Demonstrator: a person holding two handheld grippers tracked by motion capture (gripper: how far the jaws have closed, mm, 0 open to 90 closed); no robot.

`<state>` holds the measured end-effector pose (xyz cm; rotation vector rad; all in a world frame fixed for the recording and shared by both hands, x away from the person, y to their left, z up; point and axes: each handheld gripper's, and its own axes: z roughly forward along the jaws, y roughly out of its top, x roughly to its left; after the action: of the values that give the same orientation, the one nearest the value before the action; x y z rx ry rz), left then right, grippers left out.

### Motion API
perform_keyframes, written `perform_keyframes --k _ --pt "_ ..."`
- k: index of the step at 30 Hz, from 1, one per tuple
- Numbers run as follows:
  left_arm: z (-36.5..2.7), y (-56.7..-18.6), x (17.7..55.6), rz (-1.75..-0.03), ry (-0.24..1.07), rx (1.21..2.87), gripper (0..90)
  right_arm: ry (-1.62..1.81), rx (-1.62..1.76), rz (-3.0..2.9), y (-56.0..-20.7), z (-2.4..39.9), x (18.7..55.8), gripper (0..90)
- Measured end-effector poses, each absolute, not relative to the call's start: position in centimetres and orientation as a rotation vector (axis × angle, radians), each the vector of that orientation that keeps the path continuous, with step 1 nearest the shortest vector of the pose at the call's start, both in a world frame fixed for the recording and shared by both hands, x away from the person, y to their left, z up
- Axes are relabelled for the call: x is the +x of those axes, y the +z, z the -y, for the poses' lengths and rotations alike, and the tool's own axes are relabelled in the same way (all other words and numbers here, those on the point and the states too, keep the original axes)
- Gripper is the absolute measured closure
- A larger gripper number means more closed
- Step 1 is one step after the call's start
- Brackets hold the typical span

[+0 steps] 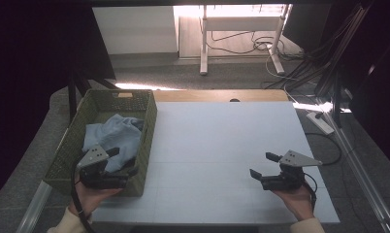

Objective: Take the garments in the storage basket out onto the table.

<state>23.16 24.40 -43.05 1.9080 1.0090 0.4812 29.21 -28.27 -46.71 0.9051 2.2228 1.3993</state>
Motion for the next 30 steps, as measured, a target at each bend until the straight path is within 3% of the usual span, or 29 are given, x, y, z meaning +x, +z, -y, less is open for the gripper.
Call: perform_keyframes --k 30 --pt "-24.61 -42.57 23.08 -1.001 0.520 1.898 6.5 1.371 0.903 -2.222 -46.91 28.29 29.01 12.1"
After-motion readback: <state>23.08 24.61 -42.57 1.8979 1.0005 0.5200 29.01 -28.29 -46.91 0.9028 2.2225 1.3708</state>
